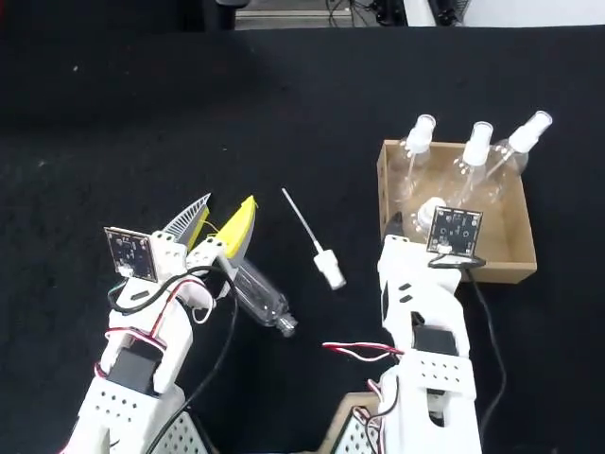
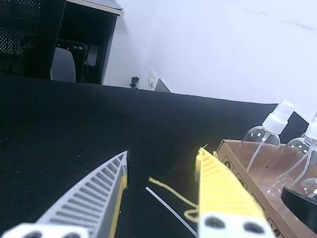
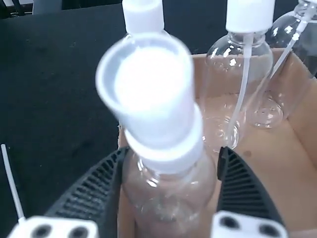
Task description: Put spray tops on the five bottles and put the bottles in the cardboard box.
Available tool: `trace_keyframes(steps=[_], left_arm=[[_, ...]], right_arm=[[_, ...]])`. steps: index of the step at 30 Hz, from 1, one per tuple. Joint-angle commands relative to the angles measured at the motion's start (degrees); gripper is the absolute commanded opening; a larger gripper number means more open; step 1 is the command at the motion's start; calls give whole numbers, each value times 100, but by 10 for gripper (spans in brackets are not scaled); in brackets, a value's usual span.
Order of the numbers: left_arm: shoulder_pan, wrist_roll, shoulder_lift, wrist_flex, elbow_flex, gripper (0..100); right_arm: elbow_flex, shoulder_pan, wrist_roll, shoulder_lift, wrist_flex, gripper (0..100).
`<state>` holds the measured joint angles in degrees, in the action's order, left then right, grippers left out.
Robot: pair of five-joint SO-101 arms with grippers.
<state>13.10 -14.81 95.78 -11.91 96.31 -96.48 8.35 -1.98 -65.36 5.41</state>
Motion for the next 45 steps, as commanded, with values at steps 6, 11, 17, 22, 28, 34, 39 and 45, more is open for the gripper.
trace_keyframes(steps=[6,11,17,22,28,34,39,45], left_arm=[[4,0,79,97,127,208],[4,0,79,97,127,208],[4,0,79,105,127,208],[4,0,79,114,127,208],[4,0,79,114,127,208],[4,0,79,114,127,208],[4,255,79,114,136,208],[4,229,79,114,136,208]], right_arm=[[48,-35,-26,-31,9,368],[48,-18,-9,-31,9,368],[646,158,-35,-31,1152,368],[866,114,-35,-31,1574,368],[1042,141,-35,-40,1609,368],[1323,132,-35,-40,1785,368],[1947,141,-9,-40,2637,368],[2949,149,18,-40,4185,368]])
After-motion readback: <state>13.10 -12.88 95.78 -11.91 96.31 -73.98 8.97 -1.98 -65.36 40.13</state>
